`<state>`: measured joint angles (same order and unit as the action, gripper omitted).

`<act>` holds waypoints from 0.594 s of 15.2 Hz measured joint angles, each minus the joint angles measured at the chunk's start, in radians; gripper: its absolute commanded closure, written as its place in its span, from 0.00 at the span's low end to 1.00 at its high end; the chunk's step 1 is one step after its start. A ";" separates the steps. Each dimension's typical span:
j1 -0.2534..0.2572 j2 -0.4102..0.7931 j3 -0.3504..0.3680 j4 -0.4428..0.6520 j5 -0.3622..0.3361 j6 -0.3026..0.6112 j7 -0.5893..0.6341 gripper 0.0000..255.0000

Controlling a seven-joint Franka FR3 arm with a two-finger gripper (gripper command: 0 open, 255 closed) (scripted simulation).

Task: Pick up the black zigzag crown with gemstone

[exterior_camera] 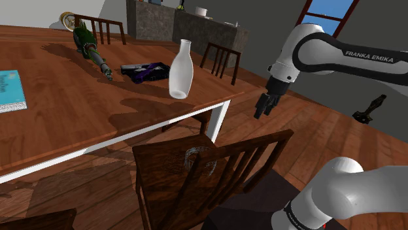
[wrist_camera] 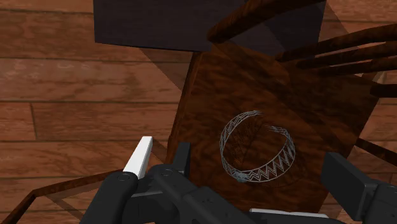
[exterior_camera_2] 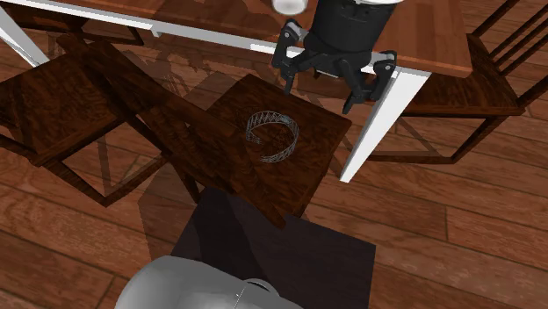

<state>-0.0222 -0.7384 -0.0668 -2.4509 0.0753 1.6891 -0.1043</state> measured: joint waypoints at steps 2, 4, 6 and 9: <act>0.000 0.011 -0.001 -0.008 0.000 0.018 -0.003 0.00; 0.006 0.036 0.005 -0.041 0.004 0.077 -0.004 0.00; 0.012 0.078 0.010 -0.070 0.009 0.150 -0.008 0.00; 0.025 0.152 0.022 -0.106 0.020 0.262 -0.010 0.00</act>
<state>0.0024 -0.5867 -0.0452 -2.5566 0.0950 1.9513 -0.1138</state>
